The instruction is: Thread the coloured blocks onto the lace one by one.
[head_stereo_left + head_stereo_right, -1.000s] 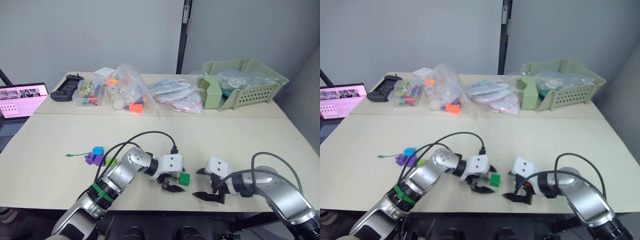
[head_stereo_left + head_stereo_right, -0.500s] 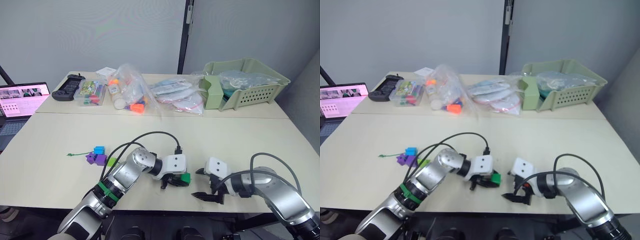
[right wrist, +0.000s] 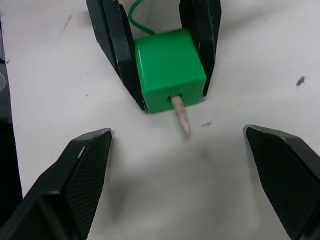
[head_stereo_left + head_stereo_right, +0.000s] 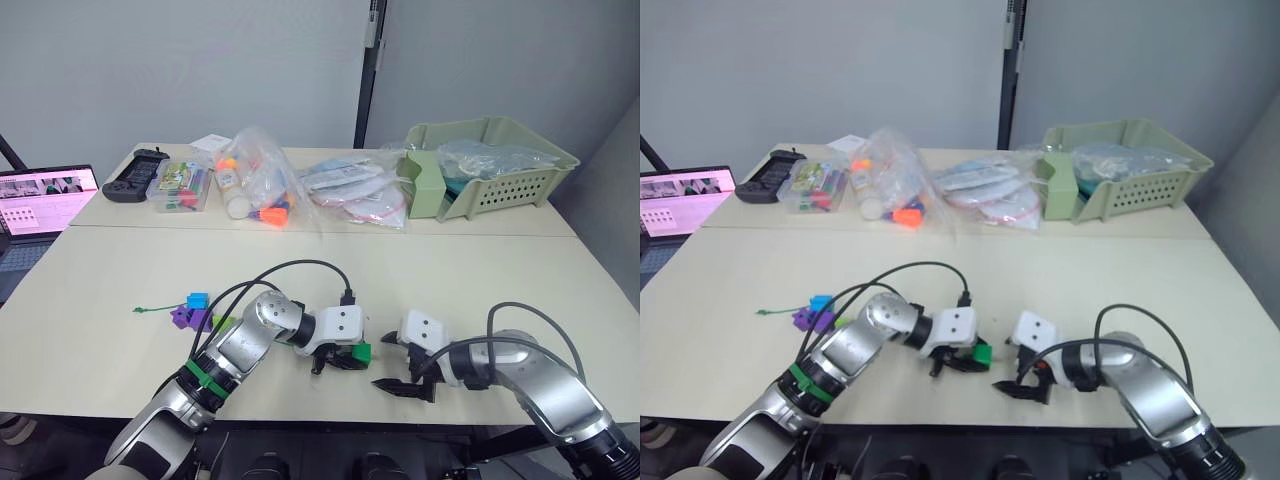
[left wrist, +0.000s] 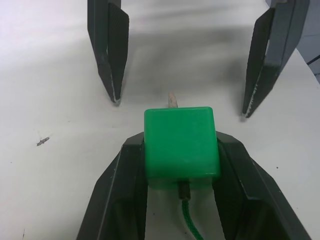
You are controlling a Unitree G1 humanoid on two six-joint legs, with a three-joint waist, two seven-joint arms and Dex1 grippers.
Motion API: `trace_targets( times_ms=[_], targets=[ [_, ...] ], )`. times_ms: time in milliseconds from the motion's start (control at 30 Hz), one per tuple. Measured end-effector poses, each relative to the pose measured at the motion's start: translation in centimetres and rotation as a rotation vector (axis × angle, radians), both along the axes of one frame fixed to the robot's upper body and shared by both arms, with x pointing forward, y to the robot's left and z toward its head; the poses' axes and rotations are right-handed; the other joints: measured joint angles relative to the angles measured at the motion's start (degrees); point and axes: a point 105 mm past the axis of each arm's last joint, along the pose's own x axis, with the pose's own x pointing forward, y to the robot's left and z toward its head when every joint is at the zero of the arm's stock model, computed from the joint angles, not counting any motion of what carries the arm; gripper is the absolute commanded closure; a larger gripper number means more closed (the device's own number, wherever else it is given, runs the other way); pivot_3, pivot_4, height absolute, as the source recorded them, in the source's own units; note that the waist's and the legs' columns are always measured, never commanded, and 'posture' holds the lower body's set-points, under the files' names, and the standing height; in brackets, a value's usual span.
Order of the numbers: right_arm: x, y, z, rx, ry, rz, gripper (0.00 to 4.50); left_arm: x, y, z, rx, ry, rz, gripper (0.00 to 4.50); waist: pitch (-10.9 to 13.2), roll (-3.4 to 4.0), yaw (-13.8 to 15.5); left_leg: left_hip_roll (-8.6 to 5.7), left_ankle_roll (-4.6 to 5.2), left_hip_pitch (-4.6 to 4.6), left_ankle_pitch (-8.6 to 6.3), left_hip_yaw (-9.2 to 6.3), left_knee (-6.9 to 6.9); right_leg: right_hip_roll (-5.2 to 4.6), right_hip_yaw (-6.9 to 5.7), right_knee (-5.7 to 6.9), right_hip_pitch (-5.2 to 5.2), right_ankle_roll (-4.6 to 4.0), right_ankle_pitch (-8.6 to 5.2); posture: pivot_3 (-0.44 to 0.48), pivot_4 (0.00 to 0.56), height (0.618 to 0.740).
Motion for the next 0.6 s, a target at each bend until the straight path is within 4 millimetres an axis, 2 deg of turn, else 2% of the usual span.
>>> trace_targets(
  times_ms=[67, 133, 333, 367, 600],
  targets=[
    [-0.03, 0.09, -0.14, -0.001, 0.005, 0.003, 0.00, 0.04, -0.03, 0.01, -0.002, -0.001, 0.004, 3.28, 0.0, 0.00, 0.0, 0.00, 0.00, 0.00, 0.00, 0.00, 0.00, 0.00, 0.00, 0.00, 0.00, 0.00, 0.00, 0.000, 0.150, 0.740],
    [0.01, 0.16, -0.18, 0.000, 0.007, 0.004, 0.00, 0.13, -0.01, 0.11, -0.010, 0.008, 0.015, 2.25, 0.0, 0.00, 0.0, 0.00, 0.00, 0.00, 0.00, 0.00, 0.00, 0.00, 0.00, 0.00, 0.00, 0.00, 0.00, 0.000, 0.150, 0.740],
    [0.08, 0.20, -0.17, 0.000, 0.005, 0.004, 0.00, 0.30, 0.31, 0.24, -0.010, 0.011, 0.029, 0.24, 0.0, 0.00, 0.0, 0.00, 0.00, 0.00, 0.00, 0.00, 0.00, 0.00, 0.00, 0.01, 0.00, 0.00, 0.00, 0.000, 0.150, 0.740],
    [0.08, 0.21, -0.17, 0.000, 0.005, 0.004, 0.00, 0.32, 0.40, 0.22, -0.008, 0.012, 0.030, 0.03, 0.0, 0.00, 0.0, 0.00, 0.00, 0.00, 0.00, 0.00, 0.00, 0.00, 0.00, 0.01, 0.00, 0.00, 0.00, 0.000, 0.150, 0.740],
    [0.34, 0.28, -0.14, -0.001, -0.002, 0.000, 0.00, 0.39, 0.61, 0.17, 0.000, 0.010, 0.034, 0.03, 0.0, 0.00, 0.0, 0.00, 0.00, 0.00, 0.00, 0.00, 0.00, 0.00, 0.00, 0.01, 0.00, 0.00, 0.00, 0.000, 0.150, 0.740]
  ],
)
